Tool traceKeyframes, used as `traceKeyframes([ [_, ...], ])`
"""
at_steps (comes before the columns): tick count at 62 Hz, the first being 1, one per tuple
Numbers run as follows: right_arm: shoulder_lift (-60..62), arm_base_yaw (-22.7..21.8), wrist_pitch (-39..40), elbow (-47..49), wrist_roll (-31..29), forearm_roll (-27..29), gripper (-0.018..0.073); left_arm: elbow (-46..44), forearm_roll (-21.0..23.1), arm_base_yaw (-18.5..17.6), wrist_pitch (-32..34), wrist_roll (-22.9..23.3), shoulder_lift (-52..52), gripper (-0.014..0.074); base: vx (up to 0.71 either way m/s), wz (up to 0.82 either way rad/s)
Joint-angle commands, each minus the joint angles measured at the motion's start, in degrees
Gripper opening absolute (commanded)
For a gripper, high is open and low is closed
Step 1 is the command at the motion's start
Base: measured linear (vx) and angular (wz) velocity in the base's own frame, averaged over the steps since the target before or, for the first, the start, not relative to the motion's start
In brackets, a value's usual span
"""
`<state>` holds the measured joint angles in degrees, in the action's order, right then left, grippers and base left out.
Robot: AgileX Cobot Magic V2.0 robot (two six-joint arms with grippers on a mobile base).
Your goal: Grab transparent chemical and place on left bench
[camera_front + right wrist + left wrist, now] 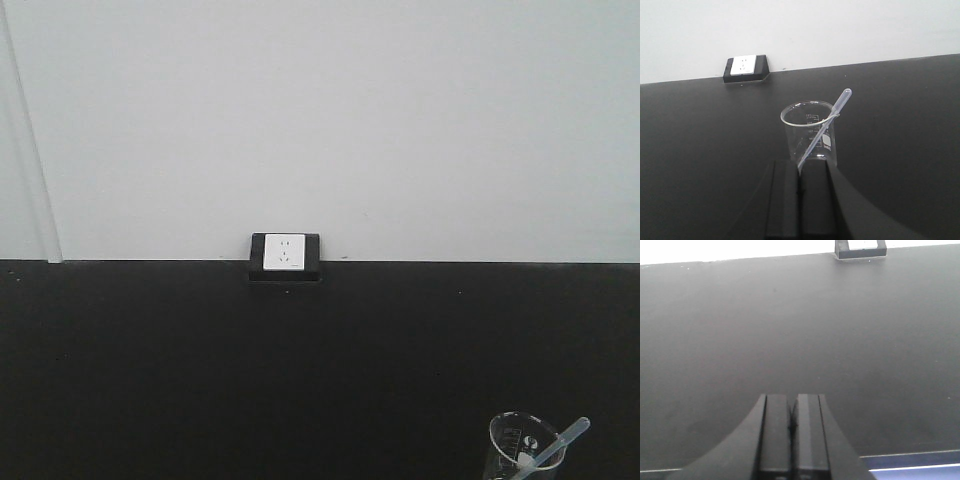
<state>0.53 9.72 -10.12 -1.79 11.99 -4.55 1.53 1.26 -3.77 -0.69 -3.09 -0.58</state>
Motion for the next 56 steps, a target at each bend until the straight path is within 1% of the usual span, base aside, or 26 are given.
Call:
traceKeyframes([
  [1, 0.7, 0.0, 4.8, -0.3, -0.2, -0.3, -0.0008, 0.9, 0.0, -0.1, 4.5, 0.4, -1.1, -0.0003, 0.00, 0.00],
  [13, 0.7, 0.0, 5.8, 0.0, -0.2, -0.3, -0.0008, 0.9, 0.0, -0.1, 4.5, 0.4, -1.1, -0.0003, 0.00, 0.00],
  [20, 0.7, 0.0, 6.9, 3.5, -0.1, 0.1, -0.0008, 0.9, 0.0, -0.1, 4.5, 0.4, -1.1, -0.0003, 0.00, 0.00],
  [24, 0.1, -0.1, 6.9, 6.9, -0.5, -1.1, -0.0008, 0.9, 0.0, -0.1, 4.5, 0.4, -1.1, -0.0003, 0.00, 0.00],
  [28, -1.8, -0.1, 6.7, 10.3, -0.6, -3.8, -0.0008, 0.9, 0.0, -0.1, 4.5, 0.4, -1.1, -0.0003, 0.00, 0.00],
  [35, -9.0, -0.1, 7.0, 17.8, -0.6, -8.1, -0.0008, 0.9, 0.0, -0.1, 4.5, 0.4, -1.1, -0.0003, 0.00, 0.00],
  [43, -19.1, -0.1, 7.2, 24.8, -0.6, -11.2, -0.0008, 0.9, 0.0, -0.1, 4.5, 0.4, -1.1, -0.0003, 0.00, 0.00],
  [48, -25.4, -0.1, 8.4, 27.8, -0.6, -12.8, -0.0008, 0.9, 0.0, -0.1, 4.5, 0.4, -1.1, -0.0003, 0.00, 0.00],
  [56, -32.6, -0.1, 11.2, 29.4, -0.6, -13.2, -0.0008, 0.9, 0.0, -0.1, 4.5, 0.4, -1.1, -0.0003, 0.00, 0.00],
])
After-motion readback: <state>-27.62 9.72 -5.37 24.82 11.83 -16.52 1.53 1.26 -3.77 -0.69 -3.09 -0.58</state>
